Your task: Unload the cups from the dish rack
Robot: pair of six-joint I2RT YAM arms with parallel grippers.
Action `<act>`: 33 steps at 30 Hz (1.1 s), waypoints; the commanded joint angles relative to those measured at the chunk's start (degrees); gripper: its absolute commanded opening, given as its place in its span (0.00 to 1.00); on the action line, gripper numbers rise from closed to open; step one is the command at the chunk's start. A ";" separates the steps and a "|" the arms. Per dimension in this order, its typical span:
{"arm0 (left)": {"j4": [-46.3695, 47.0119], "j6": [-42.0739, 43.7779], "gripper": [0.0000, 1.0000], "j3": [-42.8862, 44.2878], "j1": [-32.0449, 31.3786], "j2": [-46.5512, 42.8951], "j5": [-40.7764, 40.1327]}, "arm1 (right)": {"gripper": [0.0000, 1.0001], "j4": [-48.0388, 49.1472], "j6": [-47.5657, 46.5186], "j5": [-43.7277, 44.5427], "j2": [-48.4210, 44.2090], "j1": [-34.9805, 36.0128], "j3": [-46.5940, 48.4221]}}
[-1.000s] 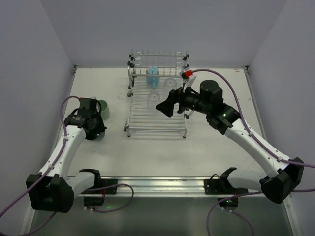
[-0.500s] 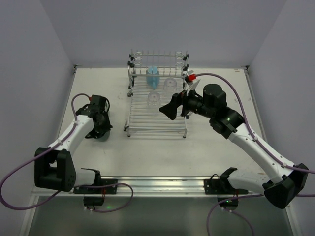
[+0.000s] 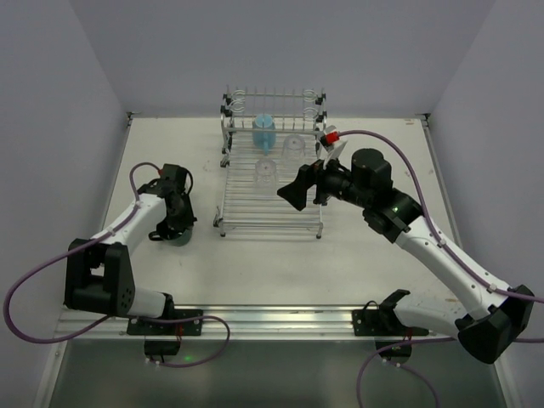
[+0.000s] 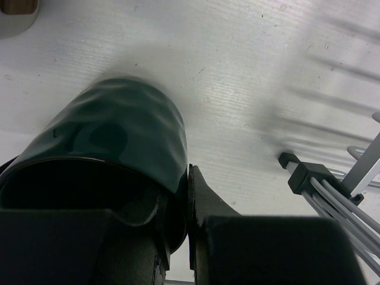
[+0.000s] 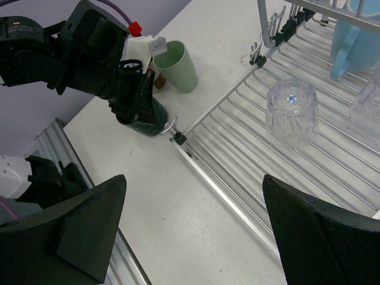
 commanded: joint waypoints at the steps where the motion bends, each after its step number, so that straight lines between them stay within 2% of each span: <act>1: 3.01 0.44 0.04 0.61 -0.27 0.11 -1.33 | 0.99 1.42 -1.30 1.15 -1.78 -0.21 -0.69; 2: 3.09 0.36 0.13 0.70 -0.27 -0.07 -1.50 | 0.99 1.42 -1.30 1.32 -1.78 -0.21 -0.69; 5: 3.27 0.27 0.31 0.61 -0.27 -0.59 -1.68 | 0.99 1.42 -1.39 1.41 -1.87 -0.30 -0.86; 12: 1.87 -0.08 0.46 1.92 -0.27 -3.84 -4.58 | 0.99 1.24 -1.30 1.50 -2.31 -0.39 -0.95; 17: -0.16 -0.52 0.62 5.26 -2.37 -9.02 -6.95 | 0.99 0.89 -1.39 2.11 -2.66 -0.39 -1.04; 20: 0.45 -2.10 0.66 8.16 -6.06 -11.05 -8.80 | 0.99 0.54 -1.48 2.73 -3.01 -0.39 -0.78; 26: 7.29 -3.86 0.70 13.35 -13.97 -10.62 -6.34 | 0.99 -0.52 -0.25 6.06 -5.03 -0.57 -0.86; 33: 16.01 -6.59 0.72 17.47 -20.82 -2.45 -9.40 | 0.99 -1.31 1.24 8.53 -7.40 -0.83 -1.65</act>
